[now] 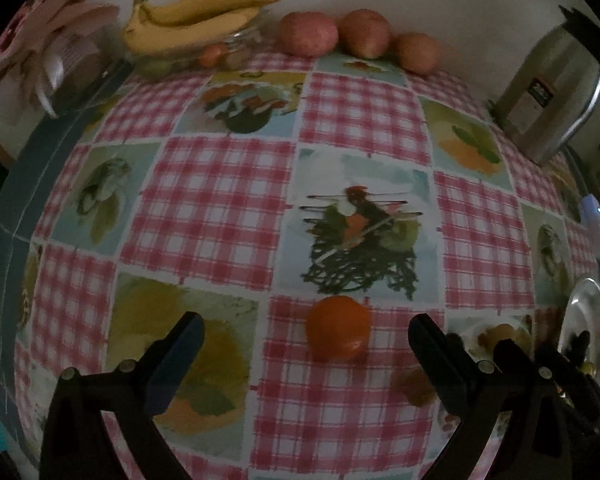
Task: Organize fruits
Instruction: 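Lower the left tool toward the loose tangerine while the right tool approaches the fruits, then grasp the tangerine with the left tool while the right tool grasps a brown kiwi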
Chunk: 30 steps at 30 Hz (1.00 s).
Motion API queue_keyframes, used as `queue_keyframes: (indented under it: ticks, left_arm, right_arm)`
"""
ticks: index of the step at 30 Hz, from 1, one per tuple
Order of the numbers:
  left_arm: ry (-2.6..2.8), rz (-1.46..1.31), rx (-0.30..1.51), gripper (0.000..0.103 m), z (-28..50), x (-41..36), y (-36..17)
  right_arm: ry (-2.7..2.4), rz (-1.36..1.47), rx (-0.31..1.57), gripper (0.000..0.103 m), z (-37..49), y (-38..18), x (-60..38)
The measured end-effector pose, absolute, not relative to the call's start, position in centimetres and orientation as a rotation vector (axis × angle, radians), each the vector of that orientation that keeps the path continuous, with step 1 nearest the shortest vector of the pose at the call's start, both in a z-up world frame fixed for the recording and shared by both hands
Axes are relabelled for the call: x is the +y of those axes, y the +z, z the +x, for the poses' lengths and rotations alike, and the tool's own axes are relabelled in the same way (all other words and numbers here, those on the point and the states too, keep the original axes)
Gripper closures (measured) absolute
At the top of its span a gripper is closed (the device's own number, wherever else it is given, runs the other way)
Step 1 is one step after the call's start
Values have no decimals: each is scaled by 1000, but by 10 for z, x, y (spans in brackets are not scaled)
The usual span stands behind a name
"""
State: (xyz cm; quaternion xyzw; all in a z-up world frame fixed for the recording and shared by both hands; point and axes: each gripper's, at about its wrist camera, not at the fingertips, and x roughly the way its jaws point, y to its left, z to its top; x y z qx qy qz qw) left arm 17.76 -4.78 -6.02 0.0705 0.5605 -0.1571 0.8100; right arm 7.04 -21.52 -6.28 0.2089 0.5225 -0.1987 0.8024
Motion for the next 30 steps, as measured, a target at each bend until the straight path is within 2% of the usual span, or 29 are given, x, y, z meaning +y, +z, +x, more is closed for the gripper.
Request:
queue_keyframes:
  ticks: [5,12,17,19,20,24,27,30]
  left_arm:
    - [-366,173,1150,1,174,-58,-54]
    - [-380,185,1112,1,175,-63,-49]
    - [-373,179,1137,10,178,-62,-56]
    - [-373,183,1152,18,178,-62,-60]
    - [-371,184,1159,19,178,-62,-62]
    - [-364,174,1189,29,177,-63,-70]
    - [-356,170,1211,29,175,-65,-77]
    - [-347,166,1235,35,173,-66,-86]
  right_arm:
    - [-426,446,1123,36,71,-65,-216]
    - [-423,437,1118,52,72,-67,-213]
    - [-414,438,1124,55,75,-70,-213]
    - [-410,437,1130,59,76,-71,-212]
    - [-408,435,1133,60,75,-71,-212]
    - [-402,431,1140,61,76,-74,-211]
    - [-398,421,1147,61,77,-75,-210]
    - [-400,412,1149,61,77,-78,-211]
